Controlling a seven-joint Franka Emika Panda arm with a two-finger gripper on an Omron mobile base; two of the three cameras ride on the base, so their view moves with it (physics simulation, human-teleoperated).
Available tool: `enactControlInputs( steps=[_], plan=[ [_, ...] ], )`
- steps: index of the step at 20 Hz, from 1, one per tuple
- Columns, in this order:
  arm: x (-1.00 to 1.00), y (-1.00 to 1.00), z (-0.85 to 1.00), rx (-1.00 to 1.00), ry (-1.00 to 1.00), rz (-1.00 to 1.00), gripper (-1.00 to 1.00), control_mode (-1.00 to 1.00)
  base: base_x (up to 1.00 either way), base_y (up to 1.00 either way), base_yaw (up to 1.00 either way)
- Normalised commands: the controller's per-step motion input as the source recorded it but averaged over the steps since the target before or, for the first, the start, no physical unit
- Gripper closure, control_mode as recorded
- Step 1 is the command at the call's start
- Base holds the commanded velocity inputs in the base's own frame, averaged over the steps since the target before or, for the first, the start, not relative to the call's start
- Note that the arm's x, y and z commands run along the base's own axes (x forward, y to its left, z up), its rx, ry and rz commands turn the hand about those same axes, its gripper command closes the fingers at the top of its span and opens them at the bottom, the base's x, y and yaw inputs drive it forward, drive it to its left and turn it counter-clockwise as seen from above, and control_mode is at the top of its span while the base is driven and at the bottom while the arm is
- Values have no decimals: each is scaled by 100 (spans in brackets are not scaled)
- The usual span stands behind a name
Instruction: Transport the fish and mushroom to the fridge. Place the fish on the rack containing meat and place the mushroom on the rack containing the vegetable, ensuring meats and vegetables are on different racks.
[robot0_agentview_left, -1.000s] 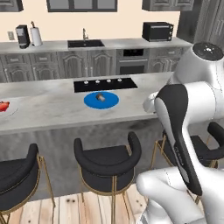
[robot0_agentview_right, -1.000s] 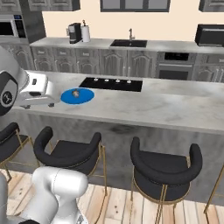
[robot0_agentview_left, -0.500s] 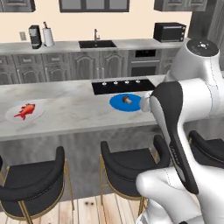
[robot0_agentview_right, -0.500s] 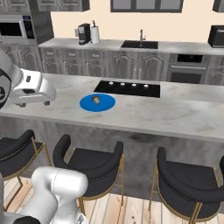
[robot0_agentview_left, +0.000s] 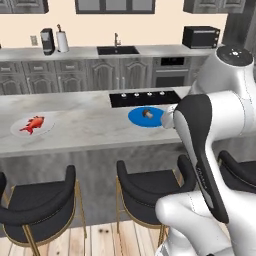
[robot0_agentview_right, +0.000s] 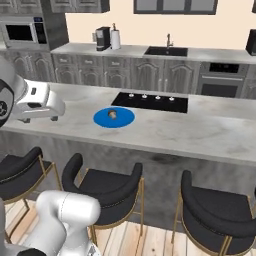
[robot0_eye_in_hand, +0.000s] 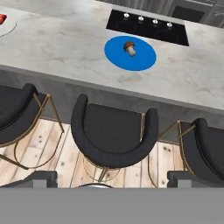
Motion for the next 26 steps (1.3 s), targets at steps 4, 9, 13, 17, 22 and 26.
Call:
enactControlInputs(
  steps=[4,9,13,17,22,26],
  plan=[
    [0,0,0,0,0,0,-100,100,100,-61,4],
    [80,-64,-20,15,18,11,-100,-100,20,-12,2],
    [100,-82,-28,14,19,17,-100,-100,0,0,0],
    [100,-18,-22,1,2,13,-100,-100,0,0,0],
    [100,-6,-50,0,0,13,-100,-100,0,0,0],
    [100,-2,-51,-3,0,10,-100,-100,0,0,0]
  ],
)
